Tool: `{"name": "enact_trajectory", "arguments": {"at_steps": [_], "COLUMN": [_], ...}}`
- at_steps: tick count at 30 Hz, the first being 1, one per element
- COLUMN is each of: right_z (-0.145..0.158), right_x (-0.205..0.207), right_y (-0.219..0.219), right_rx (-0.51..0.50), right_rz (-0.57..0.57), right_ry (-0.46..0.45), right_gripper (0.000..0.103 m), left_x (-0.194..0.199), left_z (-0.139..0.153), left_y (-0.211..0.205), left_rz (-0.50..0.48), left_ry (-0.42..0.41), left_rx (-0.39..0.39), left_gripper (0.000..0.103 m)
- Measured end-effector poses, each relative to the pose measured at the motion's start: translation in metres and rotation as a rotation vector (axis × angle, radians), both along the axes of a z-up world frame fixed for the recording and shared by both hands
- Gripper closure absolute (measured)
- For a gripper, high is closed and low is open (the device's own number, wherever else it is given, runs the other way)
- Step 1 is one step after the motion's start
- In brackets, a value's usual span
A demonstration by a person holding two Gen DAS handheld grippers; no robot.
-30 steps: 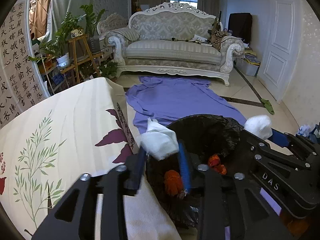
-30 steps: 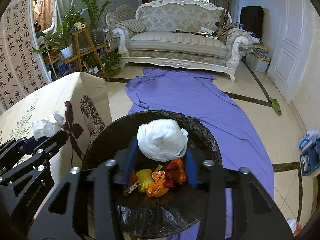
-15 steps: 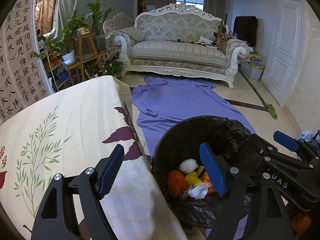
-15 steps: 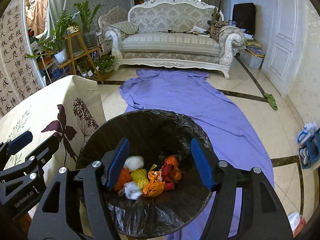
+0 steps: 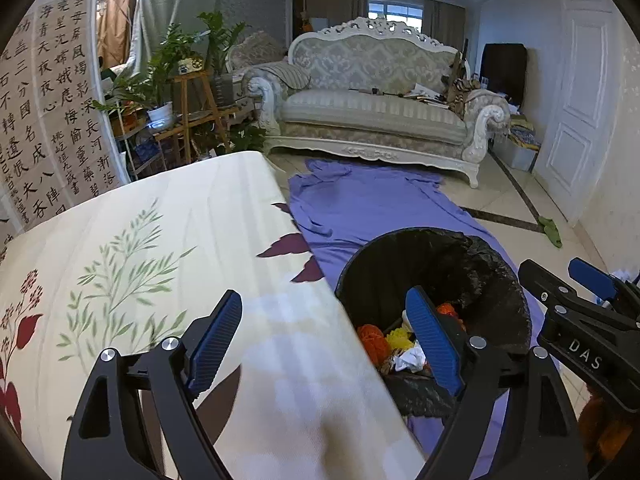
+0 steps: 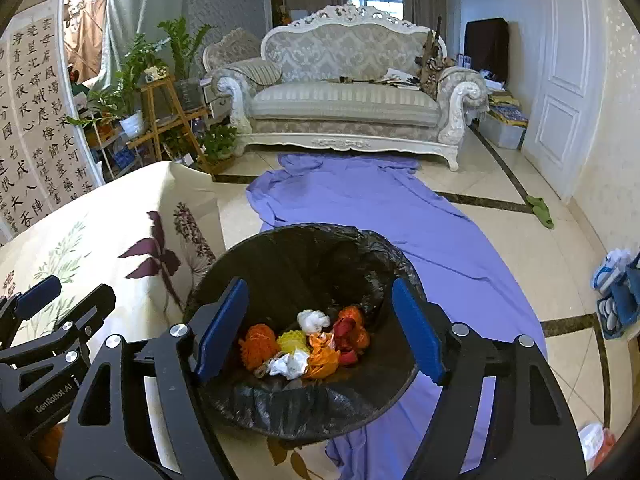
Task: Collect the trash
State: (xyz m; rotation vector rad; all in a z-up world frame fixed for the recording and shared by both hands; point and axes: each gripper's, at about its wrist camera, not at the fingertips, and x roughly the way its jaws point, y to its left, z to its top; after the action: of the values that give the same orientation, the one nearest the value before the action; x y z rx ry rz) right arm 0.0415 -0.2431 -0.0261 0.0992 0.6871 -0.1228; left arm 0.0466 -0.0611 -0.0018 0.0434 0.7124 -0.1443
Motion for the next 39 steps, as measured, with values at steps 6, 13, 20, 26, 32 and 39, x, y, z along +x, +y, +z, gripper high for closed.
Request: {"name": "enact_trajectory", "arguments": {"at_steps": [6,13,20,26,32,39], "right_z": [0.009,0.016,0.022,0.024,0.025,0.028], "right_x": [-0.020,-0.042,-0.059,-0.066,-0.067,-0.068], "right_y": [0.011,0.022,0.028,0.030,0.030,0.029], "right_rx": [-0.011,-0.016,-0.023,-0.027,-0.029,-0.028], "right_rz": [0.016,0.035,0.039,0.040,0.038,0.036], "right_ry": [-0.023,-0.041,-0.056,-0.066,-0.070,-0.071], "right_gripper": [0.027,0.027,0.026,0.026,0.026,0.026], "left_x": [-0.021,-0.040,-0.054,-0.059,-0.062,-0.062], "left_z": [0.008,0.011,0.015,0.017,0.018,0.019], "left_y": [0.013,0.026,0.034,0.036,0.039,0.038], "left_rz": [0.034,0.052,0.065,0.067,0.068,0.066], "left_ry": [-0.032,-0.044,-0.069,-0.079,-0.082,-0.078], "left_rx": [0.008,0.006,0.012,0.006,0.004,0.004], "left_gripper": [0.019,0.019,0.018,0.018,0.018,0.018]}}
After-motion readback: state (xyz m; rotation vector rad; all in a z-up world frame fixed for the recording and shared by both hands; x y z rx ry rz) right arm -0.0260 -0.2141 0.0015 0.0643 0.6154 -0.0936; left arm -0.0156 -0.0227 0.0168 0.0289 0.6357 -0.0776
